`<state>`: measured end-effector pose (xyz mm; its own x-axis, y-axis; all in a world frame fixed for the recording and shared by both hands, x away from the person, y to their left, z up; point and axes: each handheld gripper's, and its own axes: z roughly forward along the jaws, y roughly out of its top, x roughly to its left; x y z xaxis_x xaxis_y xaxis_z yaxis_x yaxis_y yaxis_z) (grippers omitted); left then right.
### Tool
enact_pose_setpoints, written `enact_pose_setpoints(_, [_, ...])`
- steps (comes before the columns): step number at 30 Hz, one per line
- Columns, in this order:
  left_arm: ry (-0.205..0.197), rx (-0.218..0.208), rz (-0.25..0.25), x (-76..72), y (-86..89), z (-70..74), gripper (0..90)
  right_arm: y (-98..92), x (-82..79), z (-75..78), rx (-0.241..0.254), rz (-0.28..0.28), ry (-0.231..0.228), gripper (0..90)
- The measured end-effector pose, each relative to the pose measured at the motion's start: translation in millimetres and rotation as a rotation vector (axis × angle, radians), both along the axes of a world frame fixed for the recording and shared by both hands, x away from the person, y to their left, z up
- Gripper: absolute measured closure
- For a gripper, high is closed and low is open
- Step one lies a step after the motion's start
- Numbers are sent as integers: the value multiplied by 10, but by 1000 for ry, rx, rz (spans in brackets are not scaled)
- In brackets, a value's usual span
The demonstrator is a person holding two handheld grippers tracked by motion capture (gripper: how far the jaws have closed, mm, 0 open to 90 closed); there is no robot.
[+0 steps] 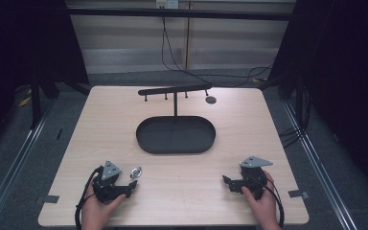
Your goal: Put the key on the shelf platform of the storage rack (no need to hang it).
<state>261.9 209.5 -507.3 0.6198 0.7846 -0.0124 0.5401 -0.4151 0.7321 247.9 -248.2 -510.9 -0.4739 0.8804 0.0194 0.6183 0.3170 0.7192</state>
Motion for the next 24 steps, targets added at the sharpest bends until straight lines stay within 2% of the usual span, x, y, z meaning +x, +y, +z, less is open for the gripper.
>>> enact_pose_setpoints(13, [-2, -2, -4, -15, -17, 4, 245, -1, 0, 0, -1, 2, -1, 149])
enact_pose_setpoints(17, [2, 1, -21, -24, -46, 9, 248, 0, 0, 0, 0, 1, 0, 149])
enact_pose_setpoints(22, [22, 12, -42, -29, -101, 53, 264, -1, 0, 0, 0, 1, 0, 148])
enact_pose_setpoints(24, [13, -3, -37, -24, -128, 98, 272, 0, 0, 0, 0, 1, 0, 148])
